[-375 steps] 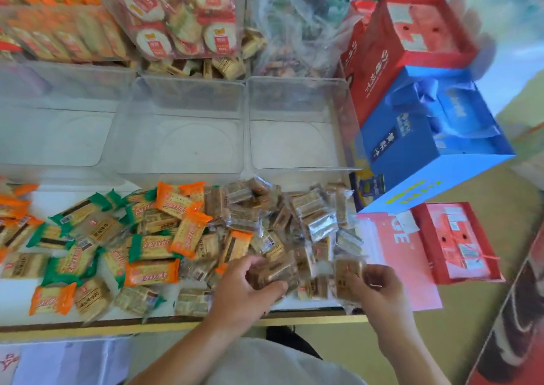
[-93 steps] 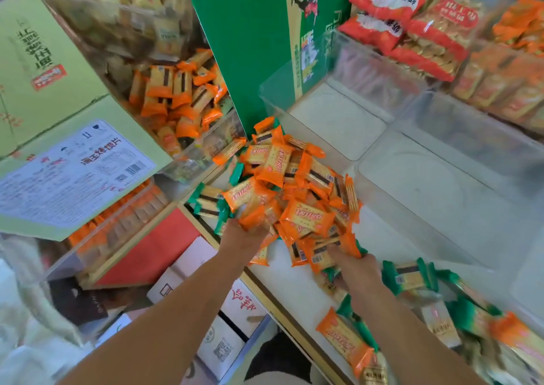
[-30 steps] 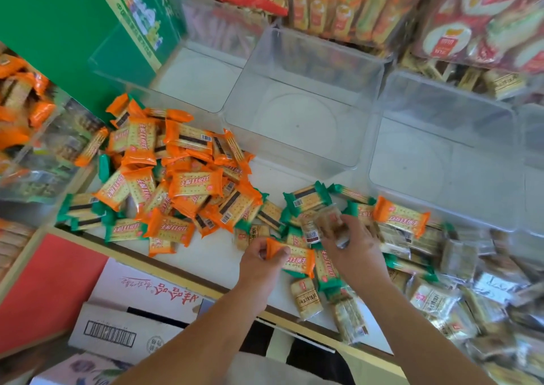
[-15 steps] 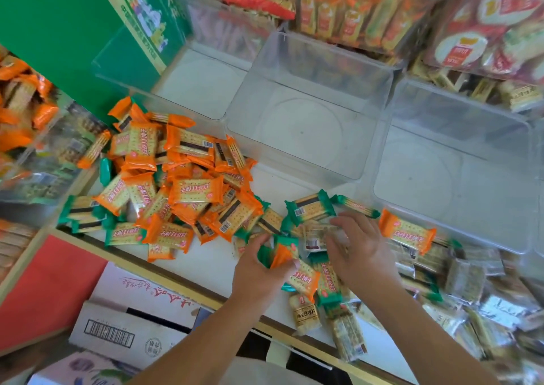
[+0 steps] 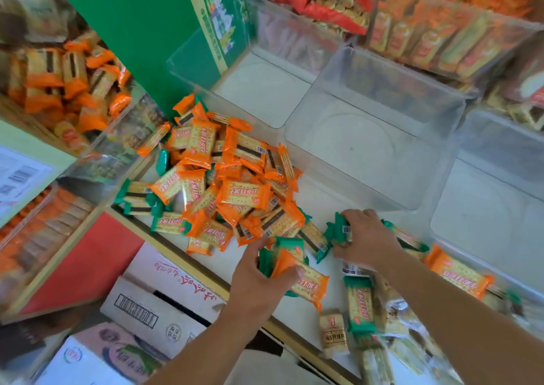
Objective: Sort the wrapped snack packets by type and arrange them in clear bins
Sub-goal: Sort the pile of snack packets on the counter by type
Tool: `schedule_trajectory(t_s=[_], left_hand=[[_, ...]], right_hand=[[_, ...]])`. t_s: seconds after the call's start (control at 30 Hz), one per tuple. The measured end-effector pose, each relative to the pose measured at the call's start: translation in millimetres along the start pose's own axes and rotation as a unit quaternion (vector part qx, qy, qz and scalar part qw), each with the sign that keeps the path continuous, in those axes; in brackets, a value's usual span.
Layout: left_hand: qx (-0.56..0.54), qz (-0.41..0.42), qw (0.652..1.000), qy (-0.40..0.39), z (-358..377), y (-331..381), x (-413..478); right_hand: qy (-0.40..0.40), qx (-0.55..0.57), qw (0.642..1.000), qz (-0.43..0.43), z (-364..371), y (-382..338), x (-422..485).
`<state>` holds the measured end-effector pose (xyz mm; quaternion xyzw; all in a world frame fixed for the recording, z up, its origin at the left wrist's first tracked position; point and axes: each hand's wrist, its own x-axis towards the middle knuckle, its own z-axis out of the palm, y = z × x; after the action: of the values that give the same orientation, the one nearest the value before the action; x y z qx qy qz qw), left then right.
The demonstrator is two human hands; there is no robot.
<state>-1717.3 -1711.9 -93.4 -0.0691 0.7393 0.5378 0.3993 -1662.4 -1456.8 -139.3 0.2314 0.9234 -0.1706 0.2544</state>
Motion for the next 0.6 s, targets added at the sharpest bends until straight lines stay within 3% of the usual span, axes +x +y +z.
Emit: schedule_trajectory(t_s=[0.27, 0.43, 0.6], left_hand=[[0.007, -0.013, 1.0, -0.003, 3.0, 6.6, 4.3], [0.004, -0.008, 1.0, 0.009, 3.5, 9.2, 6.3], [-0.005, -0.007, 1.0, 0.022, 2.1, 14.4, 5.9]], right_hand=[[0.009, 0.06, 0.997, 0.055, 0.1, -6.6, 18.3], [0.114, 0.253, 0.96, 0.026, -2.6, -7.0, 12.2], [0.158, 0.314, 0.936, 0.025, -26.6, -18.3, -11.9]])
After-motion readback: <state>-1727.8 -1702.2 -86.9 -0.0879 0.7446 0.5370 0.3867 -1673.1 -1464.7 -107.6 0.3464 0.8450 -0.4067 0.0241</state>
